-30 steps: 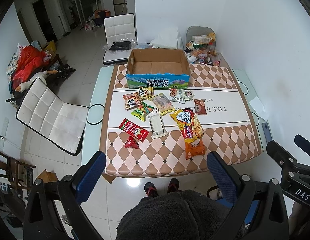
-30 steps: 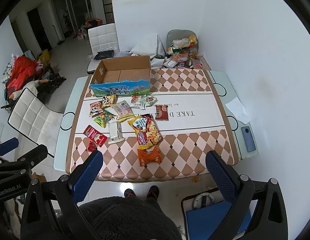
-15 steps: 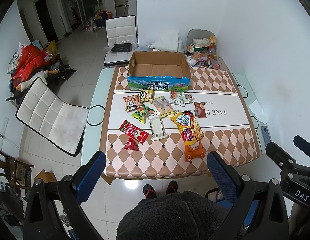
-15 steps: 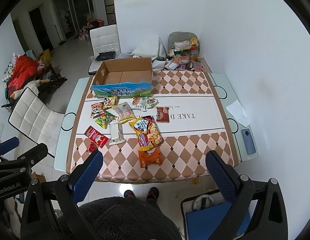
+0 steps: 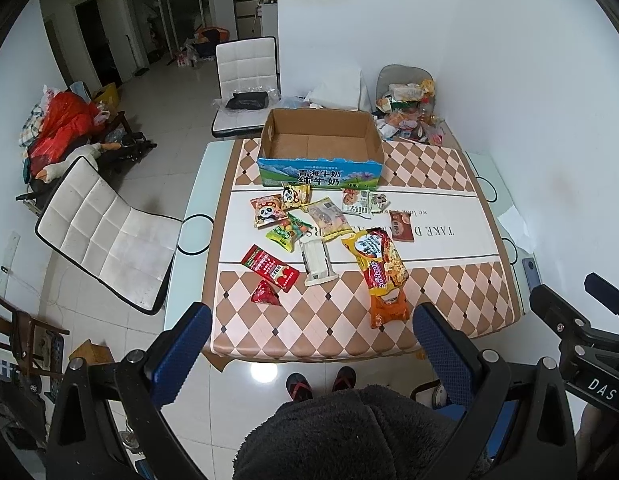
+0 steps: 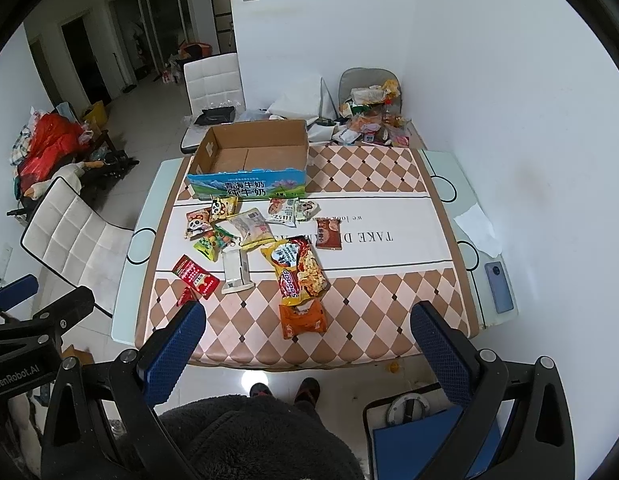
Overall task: Organize snacks
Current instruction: 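Grasp the clear bread bar with the left tool while the right tool grasps the yellow noodle pack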
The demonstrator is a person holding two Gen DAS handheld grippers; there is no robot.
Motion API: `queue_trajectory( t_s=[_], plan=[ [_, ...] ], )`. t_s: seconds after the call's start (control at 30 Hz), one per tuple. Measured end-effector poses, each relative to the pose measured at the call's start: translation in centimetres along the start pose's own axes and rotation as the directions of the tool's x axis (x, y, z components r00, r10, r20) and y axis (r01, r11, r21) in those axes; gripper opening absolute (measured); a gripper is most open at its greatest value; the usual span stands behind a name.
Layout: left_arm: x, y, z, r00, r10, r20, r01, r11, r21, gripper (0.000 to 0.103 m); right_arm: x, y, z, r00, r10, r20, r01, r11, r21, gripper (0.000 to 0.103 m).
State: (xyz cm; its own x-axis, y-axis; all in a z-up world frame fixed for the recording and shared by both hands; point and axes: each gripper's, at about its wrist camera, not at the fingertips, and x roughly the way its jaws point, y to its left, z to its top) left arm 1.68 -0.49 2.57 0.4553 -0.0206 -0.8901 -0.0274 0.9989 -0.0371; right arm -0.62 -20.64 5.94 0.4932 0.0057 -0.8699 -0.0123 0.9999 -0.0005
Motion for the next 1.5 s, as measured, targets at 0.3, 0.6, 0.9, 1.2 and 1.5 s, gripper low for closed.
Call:
queue_trajectory(
  t_s=[0.3, 0.6, 0.9, 1.2, 1.5],
  plan=[
    [1.0, 0.0, -1.2, 1.0, -0.005, 0.009, 0.005, 1.0, -0.016, 0.103, 0.8, -0.2, -0.6, 1.0, 0.021, -0.011, -0.021, 1.0, 0.008, 0.103],
    [9.7, 0.8, -0.1, 0.996, 0.047, -0.071, -0.054, 0.994, -0.098, 0.103, 10.2, -1.4, -0.3, 0.988, 0.088, -0.13, -0.077, 0.993, 0.087, 0.103],
    [24.6, 2.2, 0.4, 0.947, 0.068, -0.314, -0.114, 0.985, -0.131, 0.103, 28.4, -2.2, 0.6, 0.943, 0.066, -0.327, -0.045, 0.996, 0.071, 0.103],
    [39.4, 3.1, 1.6, 0.863, -0.04, -0.504, -0.088, 0.97, -0.226, 0.102, 44.6, -0.4, 0.6, 0.864, 0.072, -0.497, -0.077, 0.997, 0.012, 0.103],
    [47.7, 3.0, 1.6, 0.802, -0.105, -0.589, -0.068, 0.962, -0.264, 0.097, 52.3, 1.6, 1.0, 0.802, 0.077, -0.592, -0.115, 0.993, -0.027, 0.103]
  ],
)
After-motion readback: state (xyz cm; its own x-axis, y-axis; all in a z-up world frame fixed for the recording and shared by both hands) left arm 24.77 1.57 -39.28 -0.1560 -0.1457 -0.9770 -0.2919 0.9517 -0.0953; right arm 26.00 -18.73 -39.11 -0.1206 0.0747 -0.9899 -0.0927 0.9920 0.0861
